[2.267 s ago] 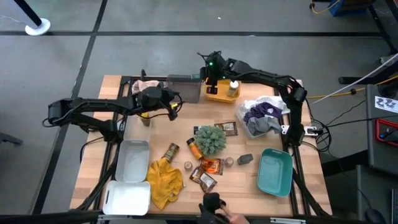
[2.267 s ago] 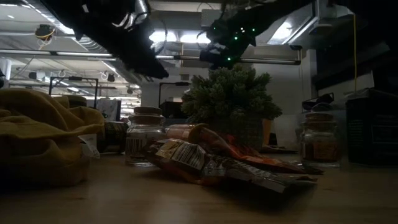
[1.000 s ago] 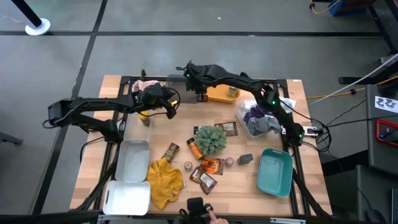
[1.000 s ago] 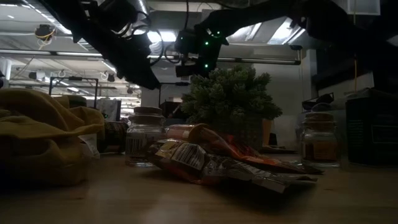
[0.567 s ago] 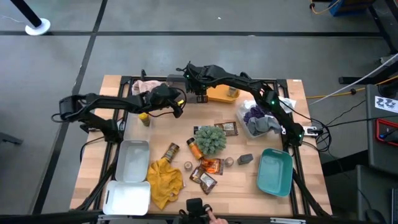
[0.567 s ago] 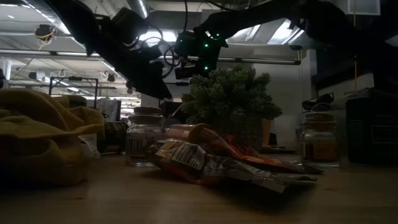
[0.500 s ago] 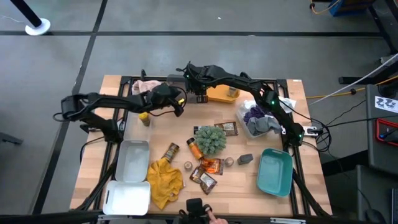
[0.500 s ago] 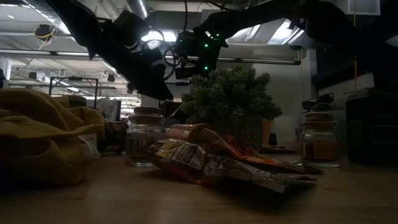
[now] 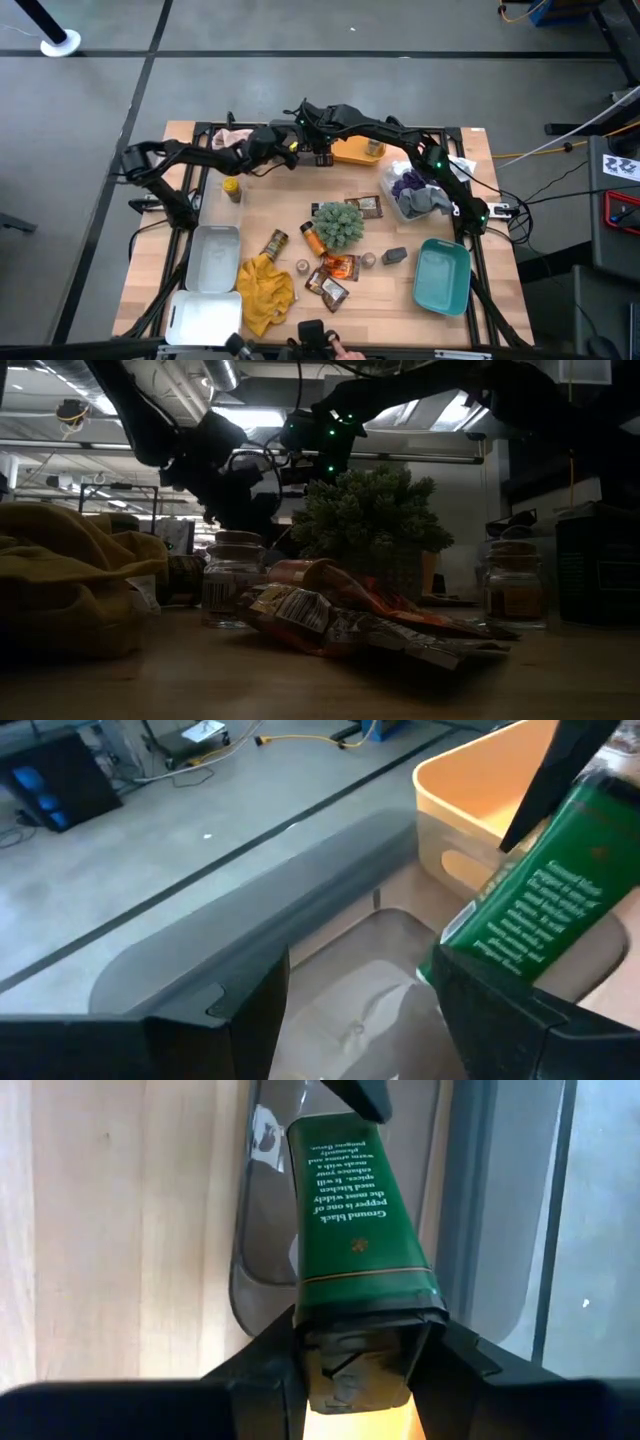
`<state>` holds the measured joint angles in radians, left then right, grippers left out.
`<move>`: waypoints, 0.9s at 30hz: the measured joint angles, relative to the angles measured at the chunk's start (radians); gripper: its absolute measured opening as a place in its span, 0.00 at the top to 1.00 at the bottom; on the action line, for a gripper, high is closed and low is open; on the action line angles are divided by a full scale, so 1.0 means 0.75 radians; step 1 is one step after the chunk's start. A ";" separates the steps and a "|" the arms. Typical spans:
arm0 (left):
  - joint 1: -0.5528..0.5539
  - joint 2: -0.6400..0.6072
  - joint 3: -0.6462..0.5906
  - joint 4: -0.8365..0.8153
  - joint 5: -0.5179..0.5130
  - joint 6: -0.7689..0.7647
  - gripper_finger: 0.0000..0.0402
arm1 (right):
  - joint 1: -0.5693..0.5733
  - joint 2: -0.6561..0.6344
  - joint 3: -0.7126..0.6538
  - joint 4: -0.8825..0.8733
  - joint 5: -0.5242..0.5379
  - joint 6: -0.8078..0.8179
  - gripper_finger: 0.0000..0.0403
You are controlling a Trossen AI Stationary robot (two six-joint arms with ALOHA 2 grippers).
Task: Sort spices by type
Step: Put the green spice can into the black transparent bin
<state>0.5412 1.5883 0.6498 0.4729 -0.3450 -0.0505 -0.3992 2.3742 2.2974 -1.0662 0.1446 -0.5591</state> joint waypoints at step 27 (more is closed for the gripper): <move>0.001 0.097 0.001 0.045 0.032 -0.022 0.42 | 0.001 0.000 -0.001 0.091 -0.117 0.002 0.58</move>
<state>0.5419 1.6611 0.6502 0.5064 -0.3214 -0.0669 -0.3985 2.3739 2.2967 -0.9977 0.0566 -0.5575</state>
